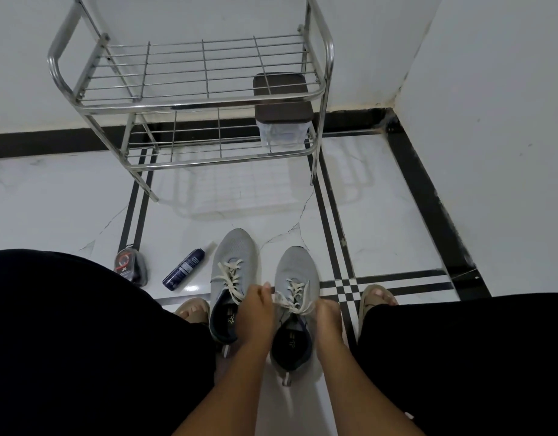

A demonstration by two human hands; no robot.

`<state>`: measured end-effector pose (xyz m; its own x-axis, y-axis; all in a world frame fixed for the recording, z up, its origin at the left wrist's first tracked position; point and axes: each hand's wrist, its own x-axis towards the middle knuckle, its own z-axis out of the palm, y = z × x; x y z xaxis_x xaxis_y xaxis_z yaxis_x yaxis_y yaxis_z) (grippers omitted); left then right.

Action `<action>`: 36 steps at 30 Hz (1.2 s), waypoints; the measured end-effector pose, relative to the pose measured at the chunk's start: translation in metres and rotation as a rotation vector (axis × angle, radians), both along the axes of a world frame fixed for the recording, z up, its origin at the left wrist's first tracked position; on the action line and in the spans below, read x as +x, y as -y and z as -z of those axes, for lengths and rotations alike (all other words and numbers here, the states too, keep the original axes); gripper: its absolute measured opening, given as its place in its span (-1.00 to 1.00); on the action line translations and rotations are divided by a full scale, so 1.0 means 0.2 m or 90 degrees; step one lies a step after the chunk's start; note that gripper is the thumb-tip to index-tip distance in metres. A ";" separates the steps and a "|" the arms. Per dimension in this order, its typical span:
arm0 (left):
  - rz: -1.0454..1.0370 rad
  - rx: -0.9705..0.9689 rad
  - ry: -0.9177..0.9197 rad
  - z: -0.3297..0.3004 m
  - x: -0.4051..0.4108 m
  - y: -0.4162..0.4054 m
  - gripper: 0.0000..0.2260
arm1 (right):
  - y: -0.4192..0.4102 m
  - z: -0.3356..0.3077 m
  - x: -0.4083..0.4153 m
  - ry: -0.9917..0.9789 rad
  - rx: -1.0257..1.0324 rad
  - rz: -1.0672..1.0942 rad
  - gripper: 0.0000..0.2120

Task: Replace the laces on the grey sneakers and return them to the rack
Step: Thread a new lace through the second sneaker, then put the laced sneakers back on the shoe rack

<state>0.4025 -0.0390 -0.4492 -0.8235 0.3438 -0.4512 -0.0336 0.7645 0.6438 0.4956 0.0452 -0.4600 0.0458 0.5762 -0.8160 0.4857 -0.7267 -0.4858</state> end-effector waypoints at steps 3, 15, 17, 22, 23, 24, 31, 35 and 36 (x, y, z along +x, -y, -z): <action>-0.070 -0.029 -0.207 -0.06 -0.01 0.08 -0.81 | 0.13 -0.03 0.08 0.120 0.047 -0.093 -0.56; -0.275 -0.127 0.166 0.02 -0.08 0.25 -0.57 | 0.24 -0.03 -0.02 0.261 0.088 -0.439 -0.60; -0.277 -0.131 0.170 0.02 -0.10 0.26 -0.59 | 0.22 -0.04 -0.07 0.245 0.141 -0.434 -0.62; -0.284 -0.098 0.170 0.04 -0.13 0.29 -0.61 | 0.25 -0.03 -0.15 0.170 0.140 -0.396 -0.56; -0.272 -0.106 0.167 0.06 -0.13 0.29 -0.61 | 0.27 -0.01 -0.16 0.164 0.123 -0.378 -0.53; -0.255 -0.123 0.169 0.07 -0.13 0.30 -0.60 | 0.28 0.00 -0.16 0.157 0.102 -0.358 -0.52; -0.237 -0.137 0.233 0.14 -0.11 0.28 -0.55 | 0.26 -0.01 -0.18 0.125 0.054 -0.312 -0.60; -0.247 -0.116 0.226 0.16 -0.13 0.28 -0.54 | 0.23 -0.06 -0.19 0.121 0.104 -0.372 -0.62; -0.252 -0.109 0.229 0.16 -0.14 0.28 -0.53 | 0.23 -0.08 -0.20 0.121 0.116 -0.383 -0.63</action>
